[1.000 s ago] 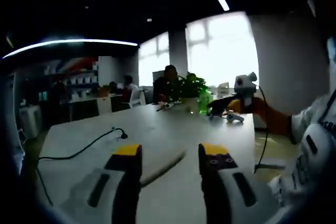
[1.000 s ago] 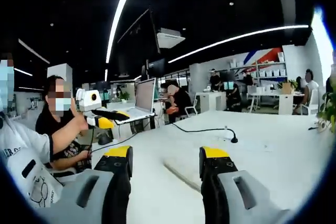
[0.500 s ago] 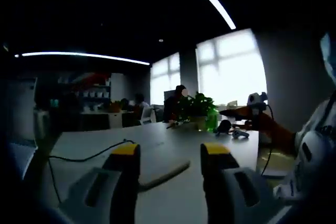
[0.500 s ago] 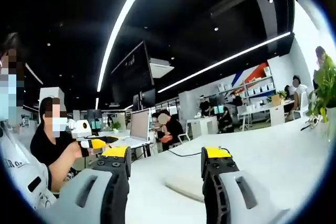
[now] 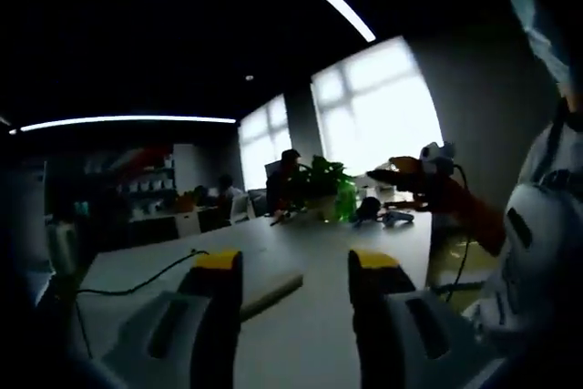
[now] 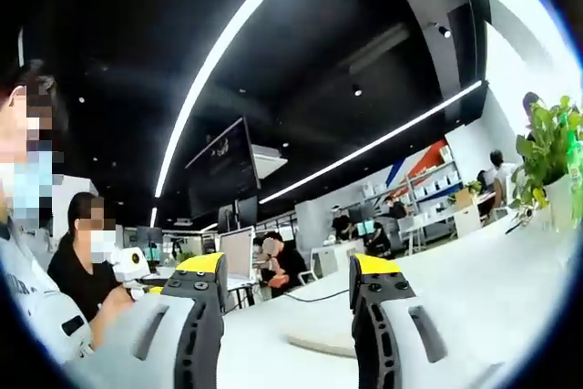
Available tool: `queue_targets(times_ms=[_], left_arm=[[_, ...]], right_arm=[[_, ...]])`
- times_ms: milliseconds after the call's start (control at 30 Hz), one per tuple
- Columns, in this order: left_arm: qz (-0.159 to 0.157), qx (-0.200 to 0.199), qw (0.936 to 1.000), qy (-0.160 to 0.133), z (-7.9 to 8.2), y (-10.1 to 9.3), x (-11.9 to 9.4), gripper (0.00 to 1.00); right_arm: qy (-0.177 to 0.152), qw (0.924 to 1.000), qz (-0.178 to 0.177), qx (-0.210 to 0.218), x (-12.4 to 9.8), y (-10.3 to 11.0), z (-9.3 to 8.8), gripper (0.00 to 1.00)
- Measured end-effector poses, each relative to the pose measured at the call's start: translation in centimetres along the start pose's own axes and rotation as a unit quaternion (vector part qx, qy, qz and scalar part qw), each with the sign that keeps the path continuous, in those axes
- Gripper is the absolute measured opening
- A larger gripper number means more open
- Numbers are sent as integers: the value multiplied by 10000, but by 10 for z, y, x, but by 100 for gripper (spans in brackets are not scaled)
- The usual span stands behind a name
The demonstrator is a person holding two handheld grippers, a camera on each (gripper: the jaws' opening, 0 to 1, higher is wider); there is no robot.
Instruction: Arrange the utensils inside the cutlery case until each visible utensil rests in its matching compartment.
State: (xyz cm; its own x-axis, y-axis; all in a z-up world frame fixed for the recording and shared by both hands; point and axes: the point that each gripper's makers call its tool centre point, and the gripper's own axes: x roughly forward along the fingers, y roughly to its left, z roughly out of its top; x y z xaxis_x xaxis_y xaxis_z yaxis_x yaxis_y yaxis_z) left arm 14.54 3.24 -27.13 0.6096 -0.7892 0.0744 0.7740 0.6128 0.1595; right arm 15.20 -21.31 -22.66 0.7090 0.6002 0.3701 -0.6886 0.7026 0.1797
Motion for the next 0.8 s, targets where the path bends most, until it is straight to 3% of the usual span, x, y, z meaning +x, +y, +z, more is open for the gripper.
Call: queue_targets(times_ms=[133, 267, 467, 567, 667, 800], left_arm=[[-162, 262, 9995, 72, -2, -11, 14, 50], [-287, 298, 9991, 57, -2, -16, 9, 49], [35, 290, 9990, -335, 22, -11, -26, 49], [386, 338, 9968, -611, 40, -3, -52, 49], [683, 400, 9945, -693, 48, 6, -75, 48], [788, 236, 9929, -856, 51, 8, -92, 47]], right_arm=[[-55, 9995, -310, -89, -14, -5, -4, 63], [-76, 9970, -757, -154, -35, -22, 0, 64], [-320, 9910, -1154, -604, -49, -18, 17, 65], [-329, 9891, -1155, -850, -54, -20, 30, 65], [-245, 9883, -1092, -1034, -51, -13, 29, 65], [-110, 9875, -1027, -1192, -46, -3, 23, 67]])
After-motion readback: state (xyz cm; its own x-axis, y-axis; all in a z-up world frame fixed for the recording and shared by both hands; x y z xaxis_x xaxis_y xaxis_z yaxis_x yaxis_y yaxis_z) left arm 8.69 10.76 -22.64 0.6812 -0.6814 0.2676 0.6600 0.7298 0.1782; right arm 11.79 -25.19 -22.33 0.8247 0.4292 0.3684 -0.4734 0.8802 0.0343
